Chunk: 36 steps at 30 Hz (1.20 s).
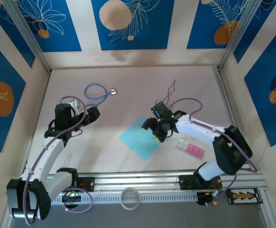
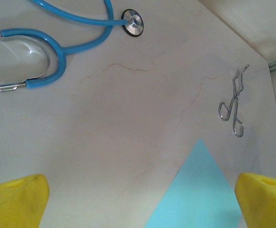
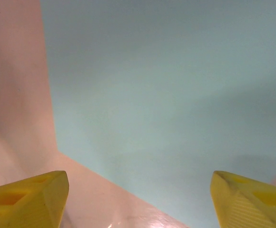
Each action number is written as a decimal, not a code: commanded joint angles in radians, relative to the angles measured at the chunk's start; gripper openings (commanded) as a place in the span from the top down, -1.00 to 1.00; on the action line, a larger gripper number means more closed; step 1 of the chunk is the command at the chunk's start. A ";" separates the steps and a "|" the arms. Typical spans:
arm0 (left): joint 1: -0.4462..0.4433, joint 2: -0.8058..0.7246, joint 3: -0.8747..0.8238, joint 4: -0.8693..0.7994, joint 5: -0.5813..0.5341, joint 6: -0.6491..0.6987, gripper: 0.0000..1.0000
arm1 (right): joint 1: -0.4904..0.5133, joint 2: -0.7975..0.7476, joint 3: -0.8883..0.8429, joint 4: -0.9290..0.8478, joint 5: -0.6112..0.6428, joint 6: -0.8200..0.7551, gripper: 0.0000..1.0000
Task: Fold a paper plane with a square sheet of paper (pick it up from the middle)
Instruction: Move the square sheet of paper to the center of the table.
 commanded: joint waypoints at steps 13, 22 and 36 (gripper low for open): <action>0.011 0.104 0.061 0.006 0.133 0.014 -1.00 | -0.022 0.146 0.056 0.009 -0.127 -0.222 -0.55; 0.012 0.102 0.079 -0.055 0.108 0.040 -1.00 | -0.010 0.332 0.183 -0.030 -0.116 -0.352 -0.54; 0.011 0.110 0.105 -0.118 0.078 0.084 -1.00 | 0.029 0.543 0.401 -0.122 -0.182 -0.940 -0.49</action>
